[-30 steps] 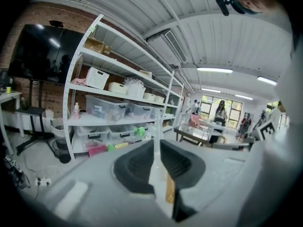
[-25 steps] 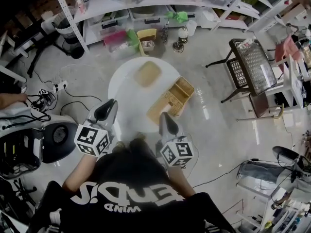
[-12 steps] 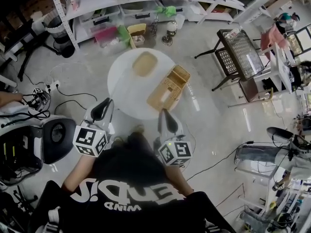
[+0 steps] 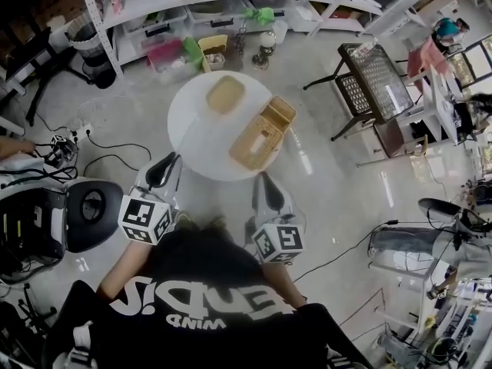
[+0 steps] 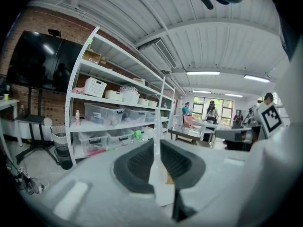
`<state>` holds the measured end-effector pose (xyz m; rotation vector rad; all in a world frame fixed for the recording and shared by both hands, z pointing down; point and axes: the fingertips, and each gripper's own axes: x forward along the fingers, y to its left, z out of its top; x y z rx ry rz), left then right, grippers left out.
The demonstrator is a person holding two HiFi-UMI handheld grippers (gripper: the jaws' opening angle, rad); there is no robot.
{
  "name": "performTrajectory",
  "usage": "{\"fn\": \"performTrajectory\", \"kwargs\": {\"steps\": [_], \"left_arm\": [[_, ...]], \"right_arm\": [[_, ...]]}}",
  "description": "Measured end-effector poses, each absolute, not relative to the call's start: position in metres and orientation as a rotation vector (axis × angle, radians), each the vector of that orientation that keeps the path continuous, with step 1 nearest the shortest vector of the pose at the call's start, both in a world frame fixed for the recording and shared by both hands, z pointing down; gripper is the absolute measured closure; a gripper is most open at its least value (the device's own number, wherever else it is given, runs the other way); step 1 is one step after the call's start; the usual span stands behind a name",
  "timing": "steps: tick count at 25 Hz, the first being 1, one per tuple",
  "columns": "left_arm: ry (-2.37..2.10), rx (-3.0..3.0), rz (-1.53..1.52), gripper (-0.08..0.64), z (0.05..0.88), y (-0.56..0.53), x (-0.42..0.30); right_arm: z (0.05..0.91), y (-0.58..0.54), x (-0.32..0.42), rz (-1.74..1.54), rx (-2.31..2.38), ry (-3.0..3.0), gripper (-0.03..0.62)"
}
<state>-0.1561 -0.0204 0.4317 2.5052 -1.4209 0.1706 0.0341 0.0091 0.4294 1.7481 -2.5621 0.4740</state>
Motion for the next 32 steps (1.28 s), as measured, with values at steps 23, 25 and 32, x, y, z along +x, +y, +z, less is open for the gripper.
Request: {"fn": "performTrajectory", "kwargs": {"steps": [23, 25, 32], "left_arm": [[-1.523, 2.453, 0.18, 0.52, 0.449, -0.017, -0.128], [-1.521, 2.453, 0.179, 0.52, 0.449, -0.017, -0.127], [-1.515, 2.455, 0.18, 0.52, 0.449, -0.017, -0.122]], "right_arm": [[0.453, 0.017, 0.082, 0.45, 1.712, -2.577, 0.592], [0.453, 0.016, 0.082, 0.451, 1.712, -2.582, 0.592], [0.454, 0.014, 0.084, 0.468, 1.722, -2.586, 0.592]]}}
